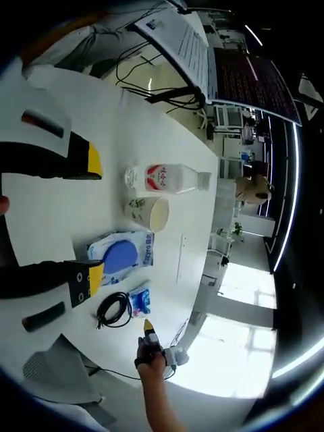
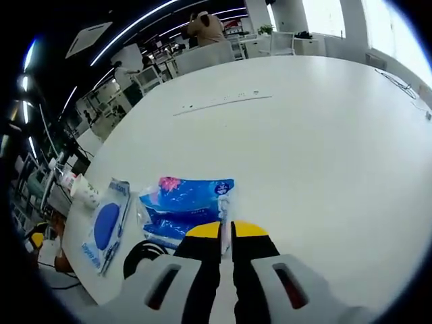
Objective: Arrange the tabletop items into an orderly group along one side of the table until the central work area is clear of visible clutter.
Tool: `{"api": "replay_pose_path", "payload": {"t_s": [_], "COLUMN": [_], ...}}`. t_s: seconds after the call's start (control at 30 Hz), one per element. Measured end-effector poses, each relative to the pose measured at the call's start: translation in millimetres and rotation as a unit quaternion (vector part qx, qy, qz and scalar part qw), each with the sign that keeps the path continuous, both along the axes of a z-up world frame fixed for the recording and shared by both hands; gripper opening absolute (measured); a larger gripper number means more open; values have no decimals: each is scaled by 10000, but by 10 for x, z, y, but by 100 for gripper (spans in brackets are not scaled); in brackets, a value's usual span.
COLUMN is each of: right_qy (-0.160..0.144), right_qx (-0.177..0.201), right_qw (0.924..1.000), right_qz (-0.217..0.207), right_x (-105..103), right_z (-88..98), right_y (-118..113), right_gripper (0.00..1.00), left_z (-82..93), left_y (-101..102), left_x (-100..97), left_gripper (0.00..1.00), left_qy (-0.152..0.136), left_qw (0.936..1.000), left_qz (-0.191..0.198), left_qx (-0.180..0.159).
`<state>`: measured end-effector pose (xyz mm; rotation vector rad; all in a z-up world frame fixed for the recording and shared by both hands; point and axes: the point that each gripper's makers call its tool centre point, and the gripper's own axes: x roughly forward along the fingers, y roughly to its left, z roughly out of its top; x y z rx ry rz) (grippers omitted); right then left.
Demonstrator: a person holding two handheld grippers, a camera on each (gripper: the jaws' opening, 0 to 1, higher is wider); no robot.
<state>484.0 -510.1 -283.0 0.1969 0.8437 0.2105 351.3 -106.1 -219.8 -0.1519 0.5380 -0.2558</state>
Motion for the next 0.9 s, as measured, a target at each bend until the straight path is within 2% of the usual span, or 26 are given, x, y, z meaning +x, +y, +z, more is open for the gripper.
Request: {"api": "replay_pose_path", "payload": {"t_s": [0.4,0.57,0.9], "right_qy": [7,-17,-17], "right_qx": [-46,-91,-114], "right_qw": [10000,9998,9987], "right_qz": [73,176,490], "right_x": [-61,-53,-24], "right_z": [-16,-29,-89], "right_y": [-9,13,190], "right_gripper": [3,3,3], "left_z": [-19,-85,-125], "left_y": [-131,-181,-303], "left_x": [37,33,41], "left_gripper": [46,44,44], "left_qy": [13,101,160], "left_qw": [9999,9998,9993], "left_qz": [-156,-171,-341], "left_qx": [-10,-19,-21]}}
